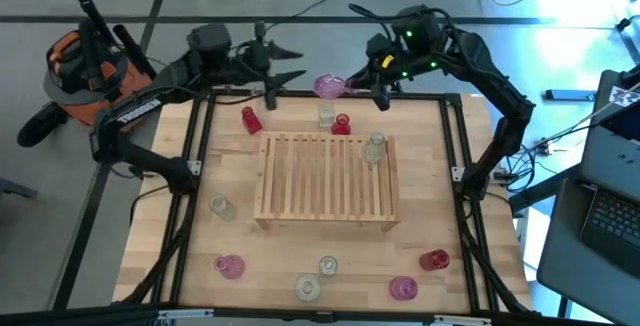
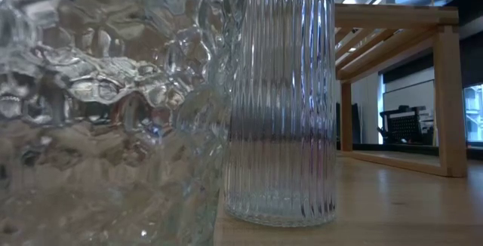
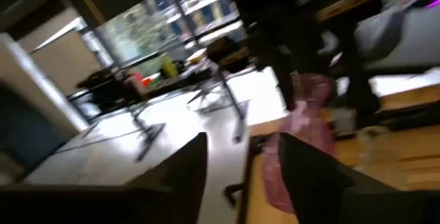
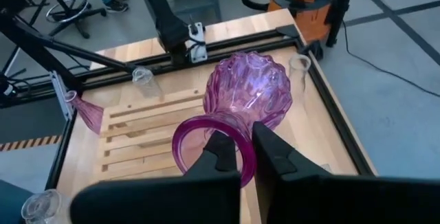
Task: Sort vases onto shelf
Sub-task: Put the violet vase on the shelf
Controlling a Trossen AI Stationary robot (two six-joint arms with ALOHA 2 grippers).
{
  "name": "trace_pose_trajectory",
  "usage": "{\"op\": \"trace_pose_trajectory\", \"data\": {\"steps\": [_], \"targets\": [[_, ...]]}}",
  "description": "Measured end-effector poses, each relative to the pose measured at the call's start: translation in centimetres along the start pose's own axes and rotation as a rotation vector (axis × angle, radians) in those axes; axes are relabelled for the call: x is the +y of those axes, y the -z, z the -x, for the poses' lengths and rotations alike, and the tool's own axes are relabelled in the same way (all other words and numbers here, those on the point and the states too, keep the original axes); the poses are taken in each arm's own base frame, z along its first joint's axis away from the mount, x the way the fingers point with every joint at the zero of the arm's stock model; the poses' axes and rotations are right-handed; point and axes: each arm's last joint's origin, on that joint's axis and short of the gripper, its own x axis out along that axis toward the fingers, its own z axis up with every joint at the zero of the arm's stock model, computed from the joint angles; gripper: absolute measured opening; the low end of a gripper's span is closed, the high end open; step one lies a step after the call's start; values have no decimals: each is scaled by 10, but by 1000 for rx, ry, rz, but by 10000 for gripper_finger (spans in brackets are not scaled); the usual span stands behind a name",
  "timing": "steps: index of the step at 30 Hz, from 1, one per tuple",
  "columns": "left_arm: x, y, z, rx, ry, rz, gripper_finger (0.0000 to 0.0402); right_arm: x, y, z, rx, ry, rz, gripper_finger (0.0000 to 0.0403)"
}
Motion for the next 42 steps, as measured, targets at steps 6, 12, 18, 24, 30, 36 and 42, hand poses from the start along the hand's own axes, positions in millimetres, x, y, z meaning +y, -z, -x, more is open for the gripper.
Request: {"op": "trace_pose_trajectory", "data": {"steps": [6,12,18,24,30,36,42], "targets": [[-9,-11,-30,115,47,41,257,-1,0,1,-1,45,3,0],[-30,-9,-63,263,132,-84,289,-4,0,-6,5,54,1,0],[-40,-11,-80,313,68,-202,293,-8,-1,-17,6,32,0,0],[-45,2,-86,407,95,-203,278,-9,-2,-24,1,9,2,0],[-46,1,-90,428,9,-230,224,-10,-3,-24,-5,12,10,0],[-48,-1,-90,420,-13,-250,145,-10,-4,-24,-17,17,26,0],[-49,-3,-90,432,-39,-255,117,-10,-5,-24,-29,14,36,0]]}}
